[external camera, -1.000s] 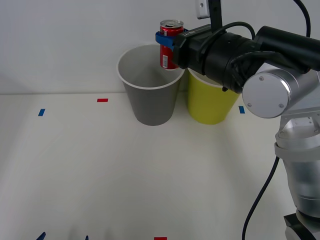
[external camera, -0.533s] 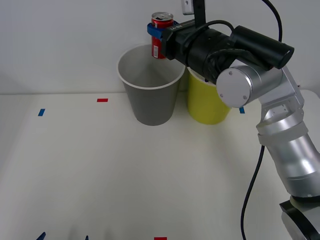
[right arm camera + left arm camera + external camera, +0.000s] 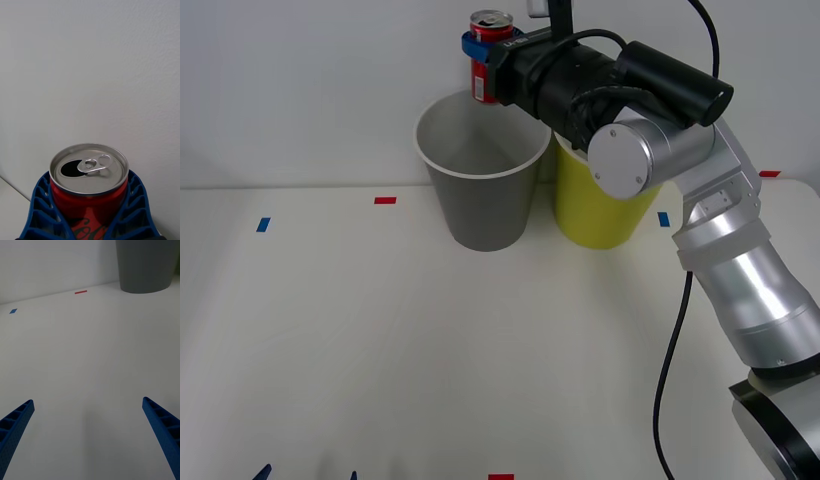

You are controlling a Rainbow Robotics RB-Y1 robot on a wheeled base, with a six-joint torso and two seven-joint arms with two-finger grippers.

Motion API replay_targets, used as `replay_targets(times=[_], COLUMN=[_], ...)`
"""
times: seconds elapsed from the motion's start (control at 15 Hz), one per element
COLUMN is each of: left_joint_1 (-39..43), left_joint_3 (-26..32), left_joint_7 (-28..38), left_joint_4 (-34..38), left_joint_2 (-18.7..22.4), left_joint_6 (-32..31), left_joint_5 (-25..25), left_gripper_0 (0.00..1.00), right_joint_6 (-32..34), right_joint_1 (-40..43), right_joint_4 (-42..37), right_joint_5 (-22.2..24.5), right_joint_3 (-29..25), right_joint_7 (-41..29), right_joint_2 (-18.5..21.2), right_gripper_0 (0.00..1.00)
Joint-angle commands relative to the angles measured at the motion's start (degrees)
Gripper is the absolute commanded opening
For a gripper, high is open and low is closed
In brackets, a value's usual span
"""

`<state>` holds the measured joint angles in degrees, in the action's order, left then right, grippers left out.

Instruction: Put cans in the gray bin and PET bottles in the light green bin.

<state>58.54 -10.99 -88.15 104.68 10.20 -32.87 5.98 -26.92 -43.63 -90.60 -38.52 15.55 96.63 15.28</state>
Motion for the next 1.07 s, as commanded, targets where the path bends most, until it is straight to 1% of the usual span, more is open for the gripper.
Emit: replay_targets(times=[0.07, 0.2, 0.33, 0.47, 0.53, 0.6, 0.67, 0.87, 0.93, 1.07], left_joint_1=[0.0, 0.0, 0.0, 0.0, 0.0, 0.0, 0.0, 0.0, 0.0, 0.0], left_joint_3=[0.0, 0.0, 0.0, 0.0, 0.0, 0.0, 0.0, 0.0, 0.0, 0.0], left_joint_7=[0.0, 0.0, 0.0, 0.0, 0.0, 0.0, 0.0, 0.0, 0.0, 0.0], left_joint_4=[0.0, 0.0, 0.0, 0.0, 0.0, 0.0, 0.0, 0.0, 0.0, 0.0], left_joint_2=[0.0, 0.0, 0.0, 0.0, 0.0, 0.0, 0.0, 0.0, 0.0, 0.0], left_joint_6=[0.0, 0.0, 0.0, 0.0, 0.0, 0.0, 0.0, 0.0, 0.0, 0.0], left_joint_5=[0.0, 0.0, 0.0, 0.0, 0.0, 0.0, 0.0, 0.0, 0.0, 0.0], left_gripper_0=[1.00, 1.00, 1.00, 1.00, 1.00, 1.00, 1.00, 1.00, 1.00, 1.00], right_joint_6=[0.0, -0.1, 0.0, 0.5, 0.4, 0.4, 0.4, 0.4, -0.7, -6.7], right_joint_1=[-0.3, -0.6, -1.3, -1.3, -1.3, -1.3, -1.3, -1.3, -1.3, -1.2], right_joint_4=[0.1, 0.1, 1.7, 1.7, 1.7, 1.8, 1.8, 1.0, 0.2, -2.9], right_joint_5=[0.4, 0.6, 0.7, 0.1, 0.2, -0.2, -0.1, -0.1, -0.2, -0.1], right_joint_3=[0.0, 0.0, 0.0, 0.0, 0.0, 0.1, 0.0, 0.0, 0.0, -1.9], right_joint_7=[0.4, 0.5, 1.0, 1.3, 1.3, 1.3, 1.3, 1.6, 1.7, 2.2], right_joint_2=[-0.1, -0.1, -0.6, -0.3, -0.2, -0.2, -0.2, -0.2, -0.3, -0.7], right_gripper_0=[0.00, 0.00, 0.00, 0.00, 0.13, 0.68, 1.00, 1.00, 1.00, 1.00])
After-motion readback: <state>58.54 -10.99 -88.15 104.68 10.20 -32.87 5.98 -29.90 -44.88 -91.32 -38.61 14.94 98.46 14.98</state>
